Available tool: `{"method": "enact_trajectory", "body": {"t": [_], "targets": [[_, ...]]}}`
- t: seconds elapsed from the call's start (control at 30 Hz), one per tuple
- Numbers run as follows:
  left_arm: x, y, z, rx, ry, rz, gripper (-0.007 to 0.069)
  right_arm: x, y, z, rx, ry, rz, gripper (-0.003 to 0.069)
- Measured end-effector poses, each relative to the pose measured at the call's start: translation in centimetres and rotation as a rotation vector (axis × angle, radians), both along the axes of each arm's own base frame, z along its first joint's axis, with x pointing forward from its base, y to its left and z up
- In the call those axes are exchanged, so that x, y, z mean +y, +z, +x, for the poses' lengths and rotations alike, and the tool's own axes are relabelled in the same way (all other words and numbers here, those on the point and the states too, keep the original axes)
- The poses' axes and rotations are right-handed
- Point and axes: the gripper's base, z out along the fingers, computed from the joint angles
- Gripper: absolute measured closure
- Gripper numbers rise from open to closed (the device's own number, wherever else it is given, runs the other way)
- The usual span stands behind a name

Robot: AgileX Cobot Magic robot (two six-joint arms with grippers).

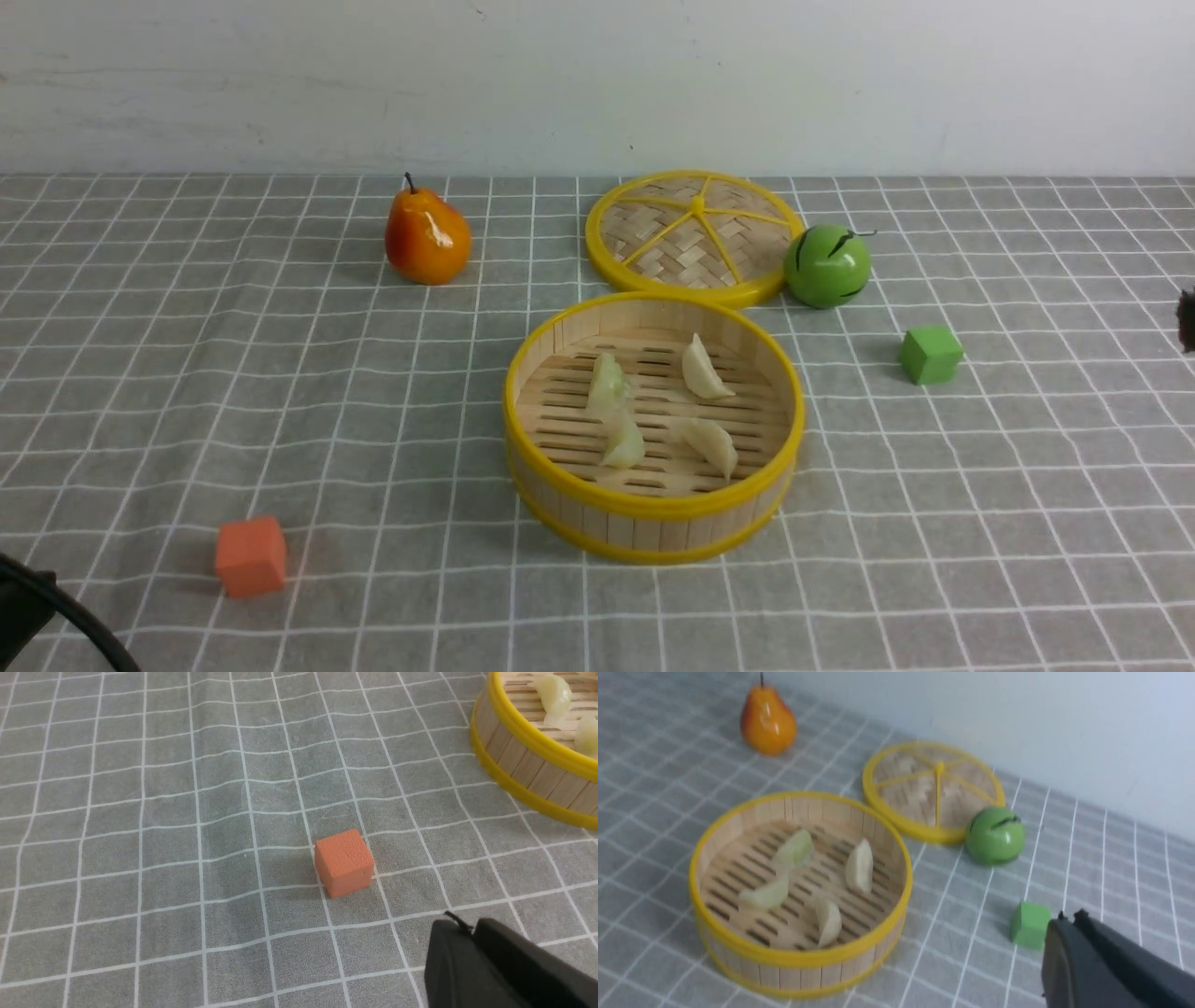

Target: Put the dumplings into the steamer on the table with the grey tablecloth.

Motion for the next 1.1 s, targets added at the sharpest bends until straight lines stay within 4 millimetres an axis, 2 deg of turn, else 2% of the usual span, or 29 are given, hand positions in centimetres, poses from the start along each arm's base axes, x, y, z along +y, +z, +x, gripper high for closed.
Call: {"method": "enact_trajectory", "body": {"t": [0.03,0.07,0.1,0.13,0.17,0.23,0.27,0.33,0.7,0.9,0.97,1.1], "targets": [[0.0,0.0,0.0,0.000,0.000,0.000,0.0568,-0.3,-1.3,-0.8,-0.099,-0.002,0.034,0.0662],[0.0,0.0,0.0,0.000,0.000,0.000,0.0568,-0.3,-1.7,-1.0,-0.092,-0.002,0.031,0.0662],[0.0,0.0,0.0,0.000,0.000,0.000,0.0568,-0.7,-3.4,-1.8,-0.204,-0.005,0.070,0.0663],[0.0,0.0,0.0,0.000,0.000,0.000,0.0568,-0.8,-4.8,-2.3,-0.235,-0.006,0.080,0.0661],[0.0,0.0,0.0,0.000,0.000,0.000,0.0568,-0.9,-5.3,-2.5,-0.278,-0.007,0.094,0.0661],[0.0,0.0,0.0,0.000,0.000,0.000,0.0565,-1.3,-8.3,-3.5,-0.356,-0.009,0.120,0.0659],[0.0,0.0,0.0,0.000,0.000,0.000,0.0565,-1.3,-8.7,-3.5,-0.347,-0.009,0.117,0.0659],[0.0,0.0,0.0,0.000,0.000,0.000,0.0562,-1.5,-11.0,-4.1,-0.356,-0.010,0.118,0.0658],[0.0,0.0,0.0,0.001,0.000,-0.001,0.0549,-1.7,-13.2,-4.5,-0.166,-0.020,0.073,0.0646],[0.1,-0.1,0.0,0.010,0.006,0.007,0.0543,-3.5,-15.5,-7.1,0.004,-0.185,0.035,0.0645],[0.1,-0.1,-0.1,0.011,0.006,0.006,0.0540,-3.8,-16.4,-7.4,0.097,-0.253,0.011,0.0641],[0.1,-0.2,-0.1,0.014,0.009,0.011,0.0536,-4.2,-16.5,-7.6,0.117,-0.303,-0.032,0.0638]]}}
